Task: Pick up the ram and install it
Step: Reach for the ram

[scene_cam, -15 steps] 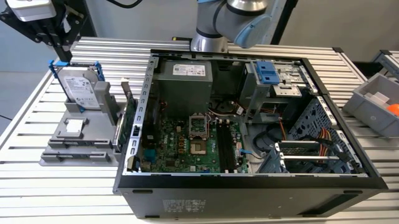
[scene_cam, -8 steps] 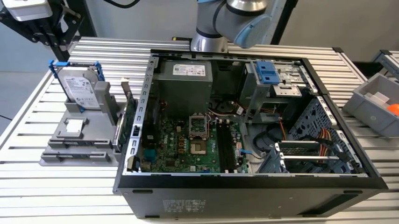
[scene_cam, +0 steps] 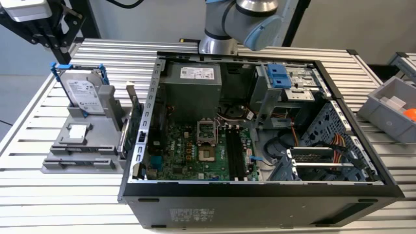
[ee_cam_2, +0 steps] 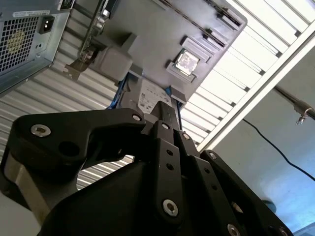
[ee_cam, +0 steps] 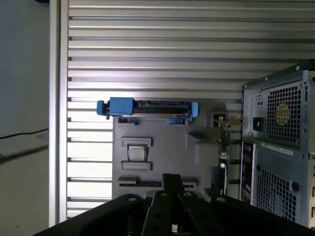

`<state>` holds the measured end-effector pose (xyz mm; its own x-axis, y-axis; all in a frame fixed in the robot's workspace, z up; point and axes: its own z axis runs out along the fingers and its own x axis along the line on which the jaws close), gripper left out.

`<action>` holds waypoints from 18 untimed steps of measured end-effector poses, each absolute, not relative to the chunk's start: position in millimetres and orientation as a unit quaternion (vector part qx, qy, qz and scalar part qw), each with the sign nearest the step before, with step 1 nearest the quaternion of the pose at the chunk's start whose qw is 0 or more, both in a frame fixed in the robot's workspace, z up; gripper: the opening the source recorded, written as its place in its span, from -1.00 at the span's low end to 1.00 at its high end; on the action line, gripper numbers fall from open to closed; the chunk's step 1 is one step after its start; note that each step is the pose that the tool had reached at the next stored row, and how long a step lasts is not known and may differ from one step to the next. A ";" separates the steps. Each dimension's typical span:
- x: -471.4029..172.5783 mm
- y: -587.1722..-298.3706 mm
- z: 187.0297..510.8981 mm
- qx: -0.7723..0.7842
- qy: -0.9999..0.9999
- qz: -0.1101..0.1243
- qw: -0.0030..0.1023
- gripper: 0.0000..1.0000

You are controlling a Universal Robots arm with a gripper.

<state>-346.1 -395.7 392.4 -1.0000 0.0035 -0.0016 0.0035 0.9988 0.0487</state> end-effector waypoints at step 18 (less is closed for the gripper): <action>-346.7 -408.5 392.4 0.002 1.000 0.024 0.001 -1.00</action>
<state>-346.7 -408.5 392.4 -1.0000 0.0041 -0.0016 0.0041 0.9988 0.0487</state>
